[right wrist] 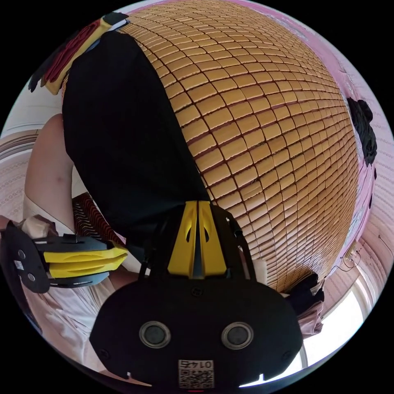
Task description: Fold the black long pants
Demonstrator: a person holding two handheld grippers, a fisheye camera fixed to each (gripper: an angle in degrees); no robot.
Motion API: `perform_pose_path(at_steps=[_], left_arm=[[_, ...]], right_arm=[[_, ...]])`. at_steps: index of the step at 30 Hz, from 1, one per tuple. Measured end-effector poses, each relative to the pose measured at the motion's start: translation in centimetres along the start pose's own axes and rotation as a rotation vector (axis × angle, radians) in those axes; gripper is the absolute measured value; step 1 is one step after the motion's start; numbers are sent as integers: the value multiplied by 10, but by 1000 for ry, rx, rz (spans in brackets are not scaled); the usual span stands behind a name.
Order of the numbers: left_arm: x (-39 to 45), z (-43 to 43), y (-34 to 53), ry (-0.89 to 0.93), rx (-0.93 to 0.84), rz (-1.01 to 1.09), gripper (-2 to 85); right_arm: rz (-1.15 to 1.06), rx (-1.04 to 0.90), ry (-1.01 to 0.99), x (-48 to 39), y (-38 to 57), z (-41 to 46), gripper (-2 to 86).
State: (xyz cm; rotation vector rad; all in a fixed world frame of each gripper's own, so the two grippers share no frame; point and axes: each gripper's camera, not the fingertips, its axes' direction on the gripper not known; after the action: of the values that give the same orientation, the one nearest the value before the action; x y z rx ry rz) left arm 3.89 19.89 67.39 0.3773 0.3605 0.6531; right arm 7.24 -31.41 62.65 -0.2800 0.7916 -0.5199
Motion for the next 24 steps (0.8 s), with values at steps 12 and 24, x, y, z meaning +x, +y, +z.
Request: perform_pose_path(at_steps=[12,24], left_arm=[[35,53,1,-198,-152,171,-10],[23,55,6,-148,-140,138,-10]], right_arm=[[-2,-132,1,11,19,21,-3],[73,-163,32,25,108,48,-2]])
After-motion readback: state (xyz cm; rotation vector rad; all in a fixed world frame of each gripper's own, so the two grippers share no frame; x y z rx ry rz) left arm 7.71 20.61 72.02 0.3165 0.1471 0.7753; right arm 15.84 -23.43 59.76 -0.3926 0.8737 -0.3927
